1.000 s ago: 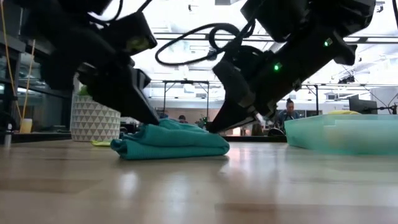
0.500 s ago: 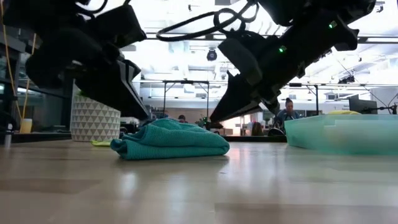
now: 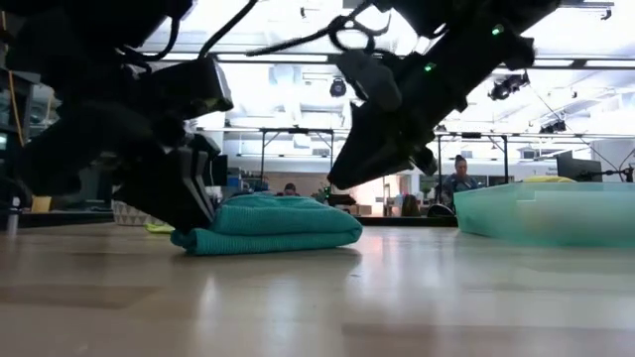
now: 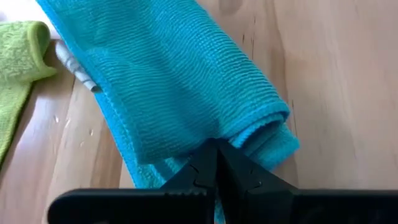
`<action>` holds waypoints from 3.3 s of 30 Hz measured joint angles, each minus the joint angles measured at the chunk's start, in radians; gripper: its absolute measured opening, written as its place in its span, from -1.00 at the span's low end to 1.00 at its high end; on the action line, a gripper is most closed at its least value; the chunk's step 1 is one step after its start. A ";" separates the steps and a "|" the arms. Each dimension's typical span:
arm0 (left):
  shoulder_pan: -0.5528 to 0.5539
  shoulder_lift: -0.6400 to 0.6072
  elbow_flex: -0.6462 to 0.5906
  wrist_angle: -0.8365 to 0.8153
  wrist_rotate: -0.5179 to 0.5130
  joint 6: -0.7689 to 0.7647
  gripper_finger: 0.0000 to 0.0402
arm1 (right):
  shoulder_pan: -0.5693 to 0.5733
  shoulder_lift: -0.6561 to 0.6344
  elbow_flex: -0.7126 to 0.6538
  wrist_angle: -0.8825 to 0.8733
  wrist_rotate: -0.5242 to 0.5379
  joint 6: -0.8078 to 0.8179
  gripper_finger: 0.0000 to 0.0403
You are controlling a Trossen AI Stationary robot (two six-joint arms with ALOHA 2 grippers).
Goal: Fold microfiber towels
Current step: Put the blue microfiber cloth into the bin
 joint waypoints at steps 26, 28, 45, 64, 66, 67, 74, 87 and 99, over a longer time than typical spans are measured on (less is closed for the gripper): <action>0.003 0.034 0.000 0.000 -0.039 -0.009 -1.00 | -0.105 0.142 0.008 0.107 -0.327 0.085 0.29; 0.003 0.035 0.000 -0.002 -0.036 -0.030 -1.00 | -0.105 0.143 0.008 0.105 -0.314 0.083 0.17; -0.022 -0.188 0.033 -0.226 -0.074 -0.101 -1.00 | -0.062 0.027 0.002 -0.241 -0.181 0.041 -0.97; -0.034 -0.423 0.034 -0.234 -0.347 -0.018 -1.00 | 0.054 -0.386 0.003 -1.087 0.227 0.575 -1.00; -0.030 -0.414 0.034 -0.230 -0.341 -0.018 -1.00 | 0.053 -0.396 0.003 -1.144 0.225 0.609 -1.00; -0.028 -0.410 0.034 -0.230 -0.339 -0.018 -1.00 | 0.053 -0.401 0.003 -1.178 0.220 0.626 -1.00; -0.022 -0.405 0.035 -0.229 -0.332 -0.015 -1.00 | 0.060 -0.436 0.004 -1.381 0.149 0.697 -1.00; -0.022 -0.405 0.035 -0.229 -0.324 -0.018 -1.00 | 0.060 -0.434 0.002 -1.533 0.017 0.766 -1.00; -0.024 -0.405 0.035 -0.229 -0.322 -0.010 -1.00 | 0.060 -0.433 -0.168 -1.377 -0.089 0.795 -1.00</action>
